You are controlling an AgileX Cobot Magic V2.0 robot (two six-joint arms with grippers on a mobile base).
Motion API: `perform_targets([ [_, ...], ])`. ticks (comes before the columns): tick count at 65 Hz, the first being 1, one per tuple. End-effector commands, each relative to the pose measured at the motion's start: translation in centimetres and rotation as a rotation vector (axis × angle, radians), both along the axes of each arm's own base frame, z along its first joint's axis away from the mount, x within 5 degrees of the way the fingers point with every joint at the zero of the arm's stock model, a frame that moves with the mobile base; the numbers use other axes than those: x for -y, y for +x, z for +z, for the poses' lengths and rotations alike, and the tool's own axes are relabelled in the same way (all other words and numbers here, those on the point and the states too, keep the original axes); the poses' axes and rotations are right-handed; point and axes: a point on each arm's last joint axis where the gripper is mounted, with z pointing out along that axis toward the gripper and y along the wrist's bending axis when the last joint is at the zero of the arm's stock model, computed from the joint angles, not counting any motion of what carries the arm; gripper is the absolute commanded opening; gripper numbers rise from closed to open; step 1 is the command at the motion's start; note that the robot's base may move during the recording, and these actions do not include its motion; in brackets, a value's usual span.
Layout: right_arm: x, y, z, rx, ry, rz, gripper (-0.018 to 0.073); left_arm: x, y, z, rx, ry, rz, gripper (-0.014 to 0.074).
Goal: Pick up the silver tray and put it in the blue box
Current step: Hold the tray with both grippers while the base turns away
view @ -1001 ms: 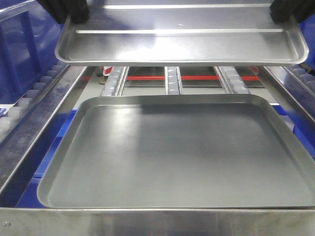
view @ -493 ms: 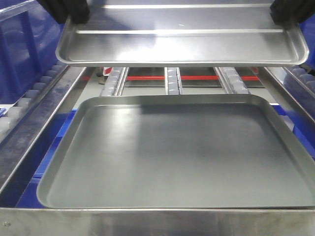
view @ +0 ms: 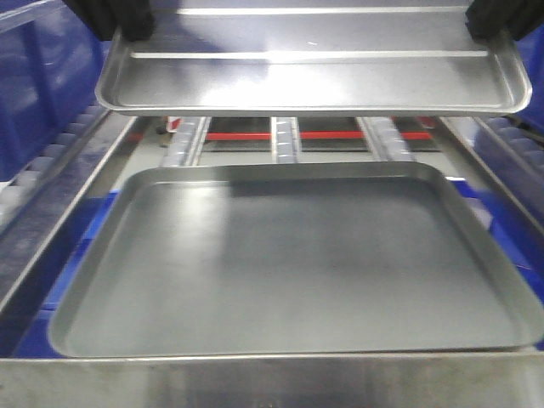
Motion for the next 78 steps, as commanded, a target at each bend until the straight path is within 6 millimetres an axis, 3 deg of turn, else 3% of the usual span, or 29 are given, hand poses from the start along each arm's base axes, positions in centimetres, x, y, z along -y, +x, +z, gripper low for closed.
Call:
perform_targets([
  [1,0.59,-0.04,2.08,0.125,-0.014,0.001,0.0058,-1.09,-0.49,1.93,0.076,0.025,-0.003,-0.0105],
  [78,0.59,-0.04,2.08,0.125,-0.014,0.001,0.0058,-1.06,-0.45,1.88,0.075,0.026,-0.003,-0.0105],
])
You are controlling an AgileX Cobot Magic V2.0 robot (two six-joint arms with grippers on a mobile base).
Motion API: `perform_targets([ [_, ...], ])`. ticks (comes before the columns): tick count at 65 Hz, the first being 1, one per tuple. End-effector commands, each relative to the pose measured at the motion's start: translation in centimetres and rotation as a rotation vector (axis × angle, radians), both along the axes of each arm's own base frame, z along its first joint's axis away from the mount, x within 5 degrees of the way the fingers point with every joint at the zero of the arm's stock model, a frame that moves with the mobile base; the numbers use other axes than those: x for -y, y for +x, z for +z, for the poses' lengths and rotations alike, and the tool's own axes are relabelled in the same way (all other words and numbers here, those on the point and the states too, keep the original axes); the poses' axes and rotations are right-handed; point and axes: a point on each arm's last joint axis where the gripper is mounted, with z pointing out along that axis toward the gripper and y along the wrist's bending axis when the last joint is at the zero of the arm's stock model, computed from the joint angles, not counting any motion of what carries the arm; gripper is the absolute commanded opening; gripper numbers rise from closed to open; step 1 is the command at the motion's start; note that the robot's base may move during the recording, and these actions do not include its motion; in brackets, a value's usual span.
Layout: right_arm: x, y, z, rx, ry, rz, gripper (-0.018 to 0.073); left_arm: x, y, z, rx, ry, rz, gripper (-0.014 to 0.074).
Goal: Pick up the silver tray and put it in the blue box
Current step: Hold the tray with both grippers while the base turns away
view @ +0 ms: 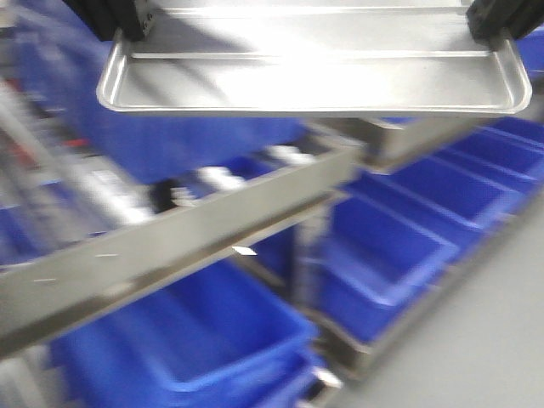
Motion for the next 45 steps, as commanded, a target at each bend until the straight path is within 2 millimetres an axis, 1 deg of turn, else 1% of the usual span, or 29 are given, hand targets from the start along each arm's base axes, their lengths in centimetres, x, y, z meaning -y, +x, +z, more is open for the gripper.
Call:
perform_targets([
  [1,0.59,-0.04,2.08,0.125,-0.014,0.001,0.0058,-1.05,-0.45,1.89,0.075,0.026,-0.003,-0.0105],
  [45,0.59,-0.04,2.08,0.125,-0.014,0.001,0.0058,-1.05,-0.45,1.89,0.075,0.026,-0.003,-0.0105],
])
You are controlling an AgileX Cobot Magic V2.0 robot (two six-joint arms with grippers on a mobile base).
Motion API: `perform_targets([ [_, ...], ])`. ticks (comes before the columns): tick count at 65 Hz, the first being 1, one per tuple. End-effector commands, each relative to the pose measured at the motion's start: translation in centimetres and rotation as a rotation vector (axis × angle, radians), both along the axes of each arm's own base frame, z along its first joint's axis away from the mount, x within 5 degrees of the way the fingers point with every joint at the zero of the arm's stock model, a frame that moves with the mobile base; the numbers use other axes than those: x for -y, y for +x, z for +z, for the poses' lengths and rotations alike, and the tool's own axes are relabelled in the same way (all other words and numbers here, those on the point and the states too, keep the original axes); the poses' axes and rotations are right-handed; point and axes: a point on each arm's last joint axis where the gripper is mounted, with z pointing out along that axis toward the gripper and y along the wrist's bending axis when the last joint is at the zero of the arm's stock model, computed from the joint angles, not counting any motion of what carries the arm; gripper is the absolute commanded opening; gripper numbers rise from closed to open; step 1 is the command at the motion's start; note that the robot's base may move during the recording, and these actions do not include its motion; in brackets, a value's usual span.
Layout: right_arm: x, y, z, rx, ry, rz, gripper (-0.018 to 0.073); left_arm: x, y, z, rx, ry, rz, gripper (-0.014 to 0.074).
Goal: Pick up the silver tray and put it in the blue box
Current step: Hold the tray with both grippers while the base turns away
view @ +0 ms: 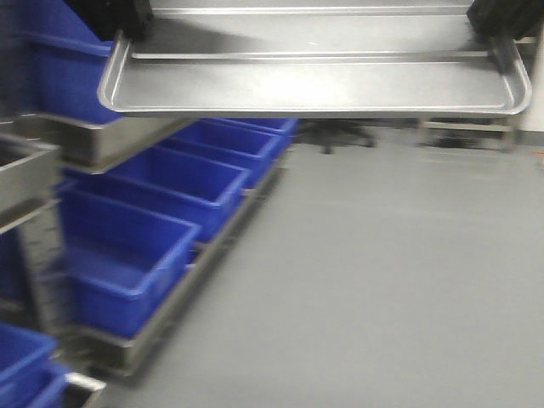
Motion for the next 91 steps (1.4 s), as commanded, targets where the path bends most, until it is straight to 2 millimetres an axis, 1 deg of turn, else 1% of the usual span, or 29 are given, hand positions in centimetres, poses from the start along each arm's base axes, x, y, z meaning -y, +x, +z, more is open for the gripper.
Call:
perform_targets([
  [1,0.59,-0.04,2.08,0.125,-0.014,0.001,0.0058,-1.05,-0.45,1.89,0.075,0.026,-0.003,-0.0105],
  [91,0.59,-0.04,2.08,0.125,-0.014,0.001,0.0058,-1.05,-0.46,1.88,0.075,0.025,-0.003,-0.0105],
])
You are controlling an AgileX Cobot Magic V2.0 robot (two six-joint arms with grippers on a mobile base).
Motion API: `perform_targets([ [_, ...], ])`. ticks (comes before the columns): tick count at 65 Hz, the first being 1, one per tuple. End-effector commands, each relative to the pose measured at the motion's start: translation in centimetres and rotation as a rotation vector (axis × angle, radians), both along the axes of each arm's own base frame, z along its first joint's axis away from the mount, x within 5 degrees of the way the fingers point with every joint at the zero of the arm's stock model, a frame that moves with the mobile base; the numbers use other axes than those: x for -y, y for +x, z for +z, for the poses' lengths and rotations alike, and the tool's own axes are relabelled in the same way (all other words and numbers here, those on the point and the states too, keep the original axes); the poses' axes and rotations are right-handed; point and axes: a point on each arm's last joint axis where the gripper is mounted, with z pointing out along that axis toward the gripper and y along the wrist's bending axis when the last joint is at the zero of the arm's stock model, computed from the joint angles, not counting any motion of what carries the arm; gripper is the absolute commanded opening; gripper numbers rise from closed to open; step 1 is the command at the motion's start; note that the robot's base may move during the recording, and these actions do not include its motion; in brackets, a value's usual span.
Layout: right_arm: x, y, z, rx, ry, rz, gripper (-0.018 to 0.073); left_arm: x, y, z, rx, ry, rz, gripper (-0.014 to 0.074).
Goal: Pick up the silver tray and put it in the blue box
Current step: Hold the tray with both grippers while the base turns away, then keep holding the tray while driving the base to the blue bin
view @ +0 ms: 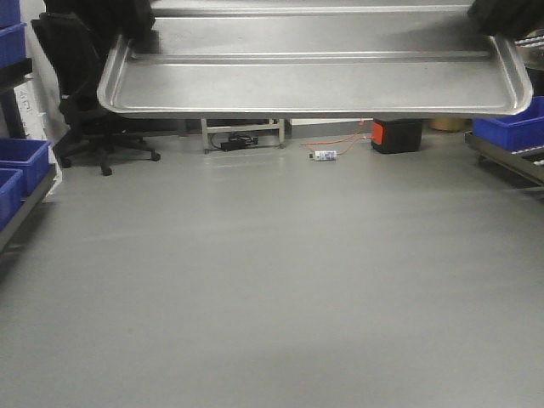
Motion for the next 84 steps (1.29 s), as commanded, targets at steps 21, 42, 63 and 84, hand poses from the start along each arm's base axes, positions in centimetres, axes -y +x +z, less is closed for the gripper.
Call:
perform_targets([
  [21,0.57,-0.01,2.08,0.126,-0.014,0.001,0.0058,-1.04,-0.45,1.89,0.076,0.024,-0.004,-0.0105],
  [42,0.57,-0.01,2.08,0.126,-0.014,0.001,0.0058,-1.04,-0.45,1.89,0.076,0.024,-0.004,-0.0105],
  [63,0.57,-0.01,2.05,0.125,-0.014,0.001,0.0058,-0.99,-0.49,1.87,0.07,0.018,-0.004,-0.0105],
  [84,0.58,-0.02,2.03,0.124,-0.015,0.001,0.0058,-0.98,-0.5,1.87,0.068,0.017,-0.004,-0.0105],
])
